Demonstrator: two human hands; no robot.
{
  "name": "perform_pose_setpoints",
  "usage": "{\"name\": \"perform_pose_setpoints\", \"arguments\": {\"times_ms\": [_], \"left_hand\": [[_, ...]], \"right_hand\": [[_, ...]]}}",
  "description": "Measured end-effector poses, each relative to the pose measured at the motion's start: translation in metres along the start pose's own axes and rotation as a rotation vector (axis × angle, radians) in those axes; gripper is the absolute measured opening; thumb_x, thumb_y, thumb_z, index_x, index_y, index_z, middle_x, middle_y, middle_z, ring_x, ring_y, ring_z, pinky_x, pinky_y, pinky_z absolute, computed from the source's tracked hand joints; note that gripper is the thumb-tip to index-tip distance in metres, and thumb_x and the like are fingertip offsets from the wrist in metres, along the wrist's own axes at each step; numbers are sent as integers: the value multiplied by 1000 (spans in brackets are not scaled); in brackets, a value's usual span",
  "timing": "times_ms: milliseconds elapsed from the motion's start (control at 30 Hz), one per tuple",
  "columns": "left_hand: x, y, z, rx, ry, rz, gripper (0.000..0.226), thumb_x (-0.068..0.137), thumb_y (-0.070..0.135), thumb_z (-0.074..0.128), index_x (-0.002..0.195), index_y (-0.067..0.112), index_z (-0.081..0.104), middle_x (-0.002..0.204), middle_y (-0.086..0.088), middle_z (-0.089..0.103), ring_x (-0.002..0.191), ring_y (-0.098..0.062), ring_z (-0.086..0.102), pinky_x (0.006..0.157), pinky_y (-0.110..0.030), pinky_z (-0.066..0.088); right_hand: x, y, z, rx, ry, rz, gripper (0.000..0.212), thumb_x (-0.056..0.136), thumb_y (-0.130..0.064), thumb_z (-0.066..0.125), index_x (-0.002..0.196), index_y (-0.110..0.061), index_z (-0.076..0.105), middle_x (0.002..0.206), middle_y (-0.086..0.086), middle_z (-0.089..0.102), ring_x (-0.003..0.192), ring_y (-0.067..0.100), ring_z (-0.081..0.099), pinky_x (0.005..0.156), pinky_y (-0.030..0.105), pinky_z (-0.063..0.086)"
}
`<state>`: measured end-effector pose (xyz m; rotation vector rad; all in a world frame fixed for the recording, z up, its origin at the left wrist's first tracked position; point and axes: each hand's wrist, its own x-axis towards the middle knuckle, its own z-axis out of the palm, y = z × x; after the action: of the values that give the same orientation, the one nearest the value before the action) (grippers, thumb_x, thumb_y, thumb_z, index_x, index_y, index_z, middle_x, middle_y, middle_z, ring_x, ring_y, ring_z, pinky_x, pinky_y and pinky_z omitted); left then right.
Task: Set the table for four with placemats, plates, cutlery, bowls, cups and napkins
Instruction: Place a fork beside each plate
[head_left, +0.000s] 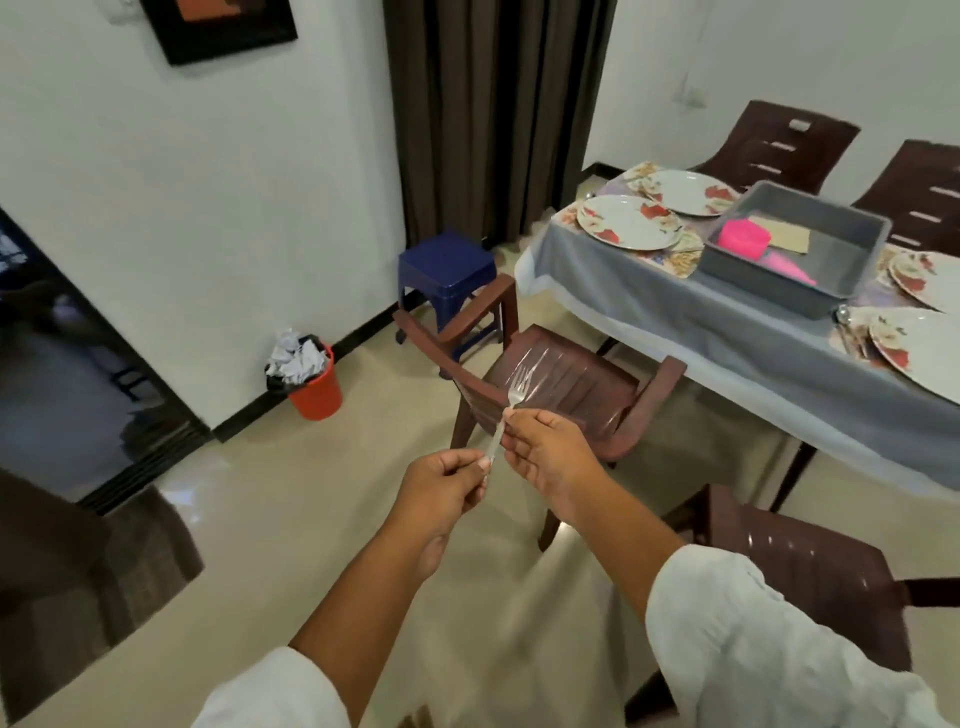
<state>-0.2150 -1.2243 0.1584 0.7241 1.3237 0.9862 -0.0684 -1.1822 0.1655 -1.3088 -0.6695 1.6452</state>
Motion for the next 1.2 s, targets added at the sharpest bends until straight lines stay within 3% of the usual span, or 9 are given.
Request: {"name": "perform_pose_setpoints", "arguments": {"times_ms": [200,300,433,600,733,933,1067,1200], "left_hand": [[75,71,-42,68,-79,21,11,95,5,66,99,6,76,75,-5,63,65,-10,55,71,-22,54],[121,96,-54,122,-139,21,12,95,10,67,101,10,77,74,-4,65,70,-15,55,80,-33,52],[189,130,-61,148,-174,20,13,95,9,68,101,12,78,83,-4,72,75,-12,60,86,-31,56],[285,175,-75,271,-173,-24,14,94,12,70,104,15,79,96,-7,75,87,-14,69,78,-23,58],[354,208,-89,293,-200,-50,14,94,10,70,103,14,79,89,-3,75,79,-11,67,73,-20,55],[439,246,-78,198,-282,-163,12,94,7,69,103,9,76,84,-5,72,76,-14,63,85,-30,56],[499,267,-68,167,-368,-212,12,95,4,66,103,5,74,81,-6,70,73,-13,61,76,-26,56],[569,285,-63,174,-431,-260,14,94,4,67,107,3,71,86,-10,68,74,-14,63,71,-23,56]], "right_hand": [[66,-28,64,84,114,-47,18,93,-25,73,104,-12,72,99,6,75,94,18,73,80,27,57],[106,-43,84,138,150,-60,25,94,-22,72,113,-7,70,107,10,76,102,21,73,84,29,58],[166,-63,104,230,164,-76,22,96,-17,68,113,-4,68,96,8,76,96,19,73,83,28,59],[257,-87,133,267,189,-57,22,95,-19,69,115,-7,69,102,8,75,98,18,73,81,26,58],[320,-110,159,282,196,-42,19,97,-17,67,111,-5,69,101,12,73,99,21,71,86,30,58],[400,-145,171,274,334,-104,26,93,-19,71,111,-1,69,97,21,69,90,27,66,89,39,57],[446,-158,175,325,448,-136,25,93,-18,71,112,-1,69,105,20,74,90,22,71,79,31,59],[491,-168,187,403,573,-170,22,95,-16,69,112,-2,69,99,15,76,82,15,72,68,24,57]]}}
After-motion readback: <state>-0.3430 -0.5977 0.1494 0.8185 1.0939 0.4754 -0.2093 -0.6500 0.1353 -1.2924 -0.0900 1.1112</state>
